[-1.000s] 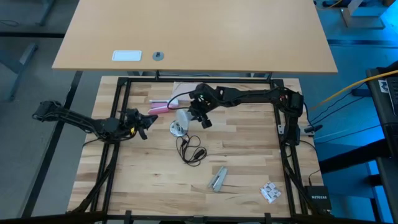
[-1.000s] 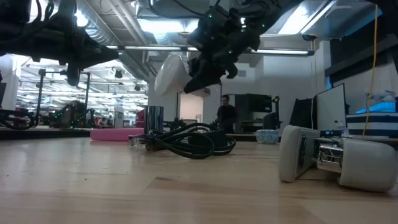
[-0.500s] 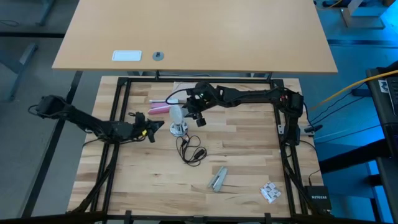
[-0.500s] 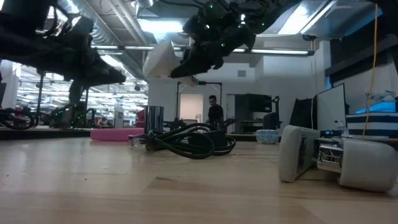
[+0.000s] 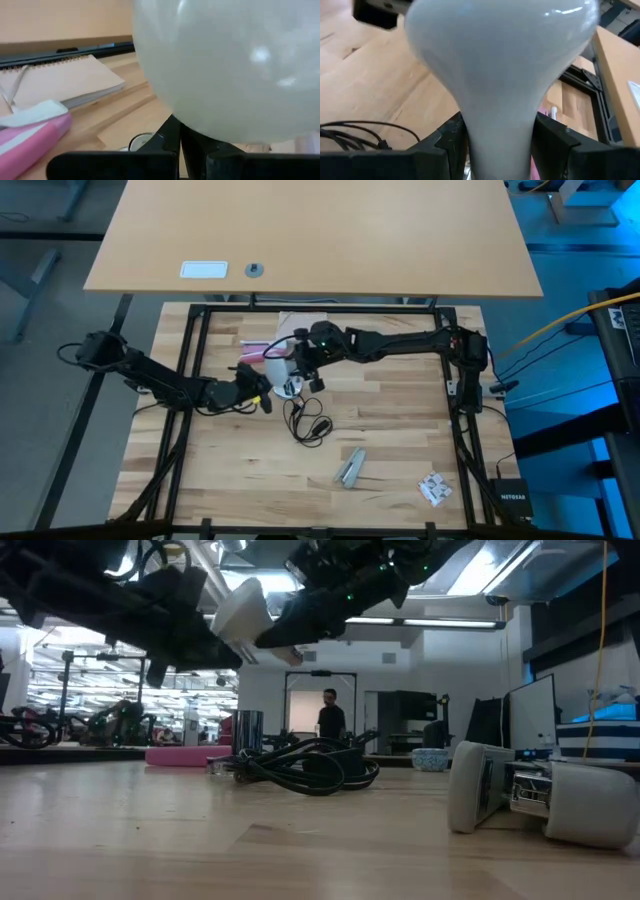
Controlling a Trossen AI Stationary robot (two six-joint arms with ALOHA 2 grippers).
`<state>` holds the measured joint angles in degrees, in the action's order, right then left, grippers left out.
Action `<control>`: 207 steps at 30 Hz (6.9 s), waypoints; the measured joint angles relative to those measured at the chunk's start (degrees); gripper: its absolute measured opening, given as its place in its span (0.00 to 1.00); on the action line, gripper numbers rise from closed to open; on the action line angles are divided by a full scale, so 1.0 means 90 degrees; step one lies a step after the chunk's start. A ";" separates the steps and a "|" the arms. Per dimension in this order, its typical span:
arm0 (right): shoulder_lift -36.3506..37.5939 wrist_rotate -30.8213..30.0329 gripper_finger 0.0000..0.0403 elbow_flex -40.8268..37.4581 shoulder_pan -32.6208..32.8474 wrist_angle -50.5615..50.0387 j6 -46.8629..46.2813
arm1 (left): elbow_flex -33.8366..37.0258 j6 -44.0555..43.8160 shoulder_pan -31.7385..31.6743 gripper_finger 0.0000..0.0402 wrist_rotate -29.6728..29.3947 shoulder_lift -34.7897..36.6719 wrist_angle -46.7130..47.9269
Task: Screw lightbulb
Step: Insert light bulb into the lamp
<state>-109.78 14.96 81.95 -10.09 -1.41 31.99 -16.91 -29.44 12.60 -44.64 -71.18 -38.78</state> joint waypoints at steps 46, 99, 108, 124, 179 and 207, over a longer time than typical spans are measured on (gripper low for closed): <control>-0.0755 0.0290 0.44 -0.0005 0.0083 0.0559 -0.0250 | -0.0060 -0.0200 0.0022 0.01 -0.0391 0.0104 0.0258; 0.1832 -0.0435 0.44 -0.0017 -0.0231 -0.1771 0.0340 | -0.0087 -0.0200 0.0017 0.01 -0.0379 0.0583 0.0556; 0.3664 -0.1302 0.44 -0.0012 -0.0228 -0.3351 0.0661 | -0.0080 -0.0200 0.0020 0.01 -0.0386 0.0580 0.0568; 0.6008 -0.1569 0.44 -0.3788 -0.0216 -0.0682 -0.0330 | -0.0072 -0.0230 0.0017 0.01 -0.0384 0.0580 0.0564; -0.0938 -0.0275 0.44 -0.2533 0.0153 0.6350 -0.2168 | -0.0055 0.1322 0.0365 0.01 -0.0501 0.0578 -0.1272; -0.0954 -0.0495 0.44 -0.2516 0.0170 0.5586 -0.1996 | -0.0082 0.2654 0.0377 0.01 -0.0207 0.1620 -0.1580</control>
<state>-118.37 10.50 59.31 -8.56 48.86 14.02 -17.65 -5.55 15.99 -46.50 -56.60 -53.00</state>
